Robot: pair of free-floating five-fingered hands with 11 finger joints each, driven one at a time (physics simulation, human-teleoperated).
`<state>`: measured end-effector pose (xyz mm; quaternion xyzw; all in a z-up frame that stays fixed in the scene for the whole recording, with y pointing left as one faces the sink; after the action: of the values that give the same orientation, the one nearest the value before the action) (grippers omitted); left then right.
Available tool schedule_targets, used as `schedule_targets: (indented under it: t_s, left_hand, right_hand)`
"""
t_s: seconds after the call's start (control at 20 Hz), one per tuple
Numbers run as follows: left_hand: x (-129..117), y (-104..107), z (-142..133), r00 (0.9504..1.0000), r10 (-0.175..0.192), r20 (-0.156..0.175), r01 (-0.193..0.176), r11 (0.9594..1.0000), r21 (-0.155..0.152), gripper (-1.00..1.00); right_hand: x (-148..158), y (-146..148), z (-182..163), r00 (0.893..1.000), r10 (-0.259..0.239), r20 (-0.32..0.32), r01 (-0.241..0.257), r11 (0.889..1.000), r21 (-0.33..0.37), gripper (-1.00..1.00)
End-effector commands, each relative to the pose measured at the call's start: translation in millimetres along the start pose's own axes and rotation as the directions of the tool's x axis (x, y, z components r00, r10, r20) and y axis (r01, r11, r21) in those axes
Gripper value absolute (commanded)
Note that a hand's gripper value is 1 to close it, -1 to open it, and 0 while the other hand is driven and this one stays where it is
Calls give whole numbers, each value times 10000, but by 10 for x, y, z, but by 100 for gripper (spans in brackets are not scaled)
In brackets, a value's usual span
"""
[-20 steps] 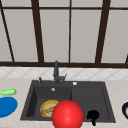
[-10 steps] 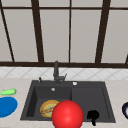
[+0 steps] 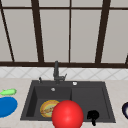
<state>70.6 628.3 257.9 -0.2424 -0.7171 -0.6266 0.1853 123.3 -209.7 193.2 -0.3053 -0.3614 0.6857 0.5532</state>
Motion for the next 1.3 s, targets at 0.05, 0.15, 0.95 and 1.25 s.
schedule_targets:
  t_s: [0.05,0.15,0.95,1.25]
  left_hand:
    - [-201,-58,139,9972,745,-68,-744,9972,83,-100]
    - [-275,-56,200,9962,864,-54,-864,9962,123,-100]
    - [-565,-162,282,9973,720,-131,-719,9974,48,-100]
    - [-809,-310,321,9985,531,-105,-531,9986,31,-100]
  right_hand:
    - [0,0,0,10000,0,0,0,10000,0,0]
    - [0,0,0,10000,0,0,0,10000,0,0]
    - [0,0,0,10000,0,0,0,10000,0,0]
    - [0,0,0,10000,0,0,0,10000,0,0]
